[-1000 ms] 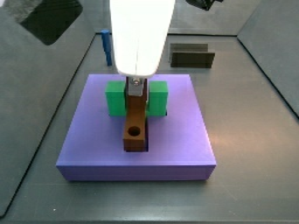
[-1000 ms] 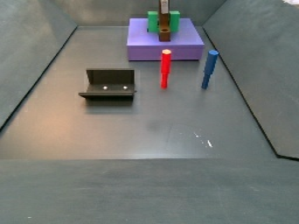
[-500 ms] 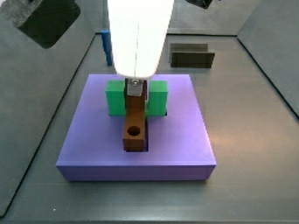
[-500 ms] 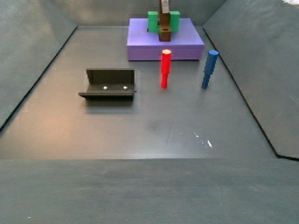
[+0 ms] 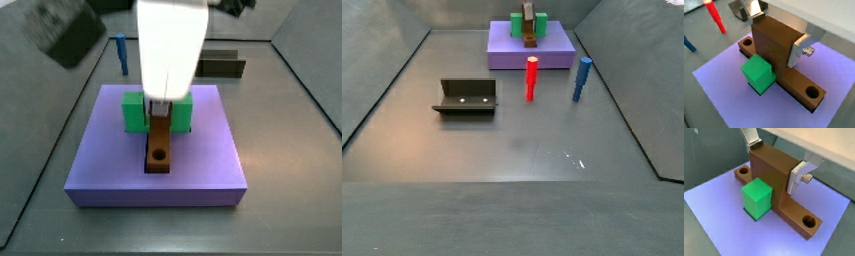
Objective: Pick up the brown object. Move up. Place the brown object on the fixture. Regrasp the brown object. Move to above the board. Insert the brown object.
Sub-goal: Insert the brown object.
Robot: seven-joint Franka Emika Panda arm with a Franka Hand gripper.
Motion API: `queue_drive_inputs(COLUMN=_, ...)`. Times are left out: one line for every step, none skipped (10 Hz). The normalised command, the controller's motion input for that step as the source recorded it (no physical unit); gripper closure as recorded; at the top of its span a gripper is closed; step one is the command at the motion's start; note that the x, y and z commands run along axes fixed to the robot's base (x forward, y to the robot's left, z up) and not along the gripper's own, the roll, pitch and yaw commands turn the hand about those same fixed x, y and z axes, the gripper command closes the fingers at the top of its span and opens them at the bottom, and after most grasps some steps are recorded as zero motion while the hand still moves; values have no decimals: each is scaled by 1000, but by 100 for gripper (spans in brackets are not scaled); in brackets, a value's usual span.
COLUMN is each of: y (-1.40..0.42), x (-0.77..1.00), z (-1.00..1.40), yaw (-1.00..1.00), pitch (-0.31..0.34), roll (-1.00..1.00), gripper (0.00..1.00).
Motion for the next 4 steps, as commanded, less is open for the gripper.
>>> queue_drive_inputs(y=0, x=0, z=-409, yaw=0, pitch=-49, roll=0, gripper=100)
queue_drive_inputs(y=0, x=0, z=-591, yaw=0, pitch=-107, roll=-10, gripper=100)
queue_drive_inputs(y=0, x=0, z=26, yaw=0, pitch=0, roll=0, gripper=100)
queue_drive_inputs(y=0, x=0, z=0, yaw=0, pitch=0, roll=0, gripper=100)
